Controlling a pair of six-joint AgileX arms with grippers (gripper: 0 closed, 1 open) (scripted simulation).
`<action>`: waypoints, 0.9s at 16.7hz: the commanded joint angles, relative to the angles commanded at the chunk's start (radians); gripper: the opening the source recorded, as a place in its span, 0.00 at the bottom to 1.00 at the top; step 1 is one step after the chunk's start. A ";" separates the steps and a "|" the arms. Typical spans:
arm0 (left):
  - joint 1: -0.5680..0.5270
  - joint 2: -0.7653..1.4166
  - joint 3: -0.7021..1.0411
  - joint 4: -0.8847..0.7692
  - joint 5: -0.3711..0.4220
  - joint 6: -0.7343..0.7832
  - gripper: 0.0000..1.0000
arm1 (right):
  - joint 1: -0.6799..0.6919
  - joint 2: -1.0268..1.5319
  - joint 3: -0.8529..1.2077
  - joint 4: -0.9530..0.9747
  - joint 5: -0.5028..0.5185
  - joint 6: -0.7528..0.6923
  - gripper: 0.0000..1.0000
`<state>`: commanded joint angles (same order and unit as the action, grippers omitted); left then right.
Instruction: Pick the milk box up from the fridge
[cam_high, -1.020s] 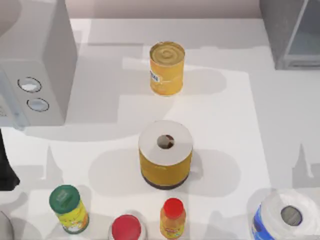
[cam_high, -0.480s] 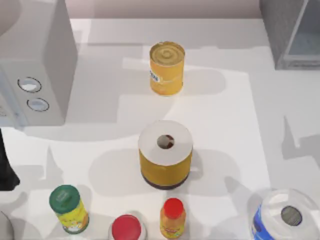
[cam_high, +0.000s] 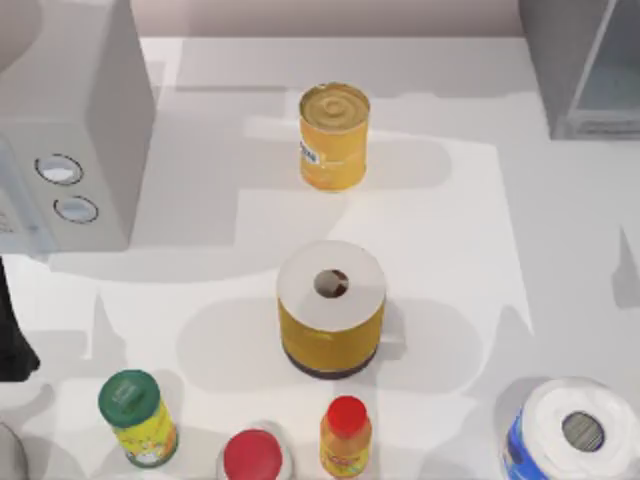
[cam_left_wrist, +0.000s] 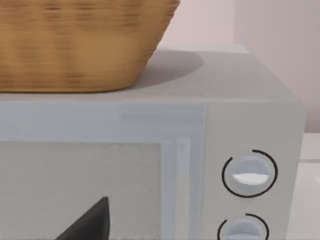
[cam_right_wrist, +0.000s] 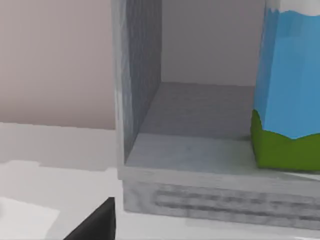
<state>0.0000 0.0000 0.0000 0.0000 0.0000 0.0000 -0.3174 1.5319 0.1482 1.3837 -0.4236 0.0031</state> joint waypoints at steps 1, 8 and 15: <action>0.000 0.000 0.000 0.000 0.000 0.000 1.00 | -0.039 0.067 0.004 0.058 -0.019 0.003 1.00; 0.000 0.000 0.000 0.000 0.000 0.000 1.00 | -0.216 0.261 0.036 0.235 -0.090 0.015 1.00; 0.000 0.000 0.000 0.000 0.000 0.000 1.00 | -0.177 0.258 0.057 0.213 -0.105 0.010 1.00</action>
<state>0.0000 0.0000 0.0000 0.0000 0.0000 0.0000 -0.4944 1.7901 0.2048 1.5969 -0.5288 0.0127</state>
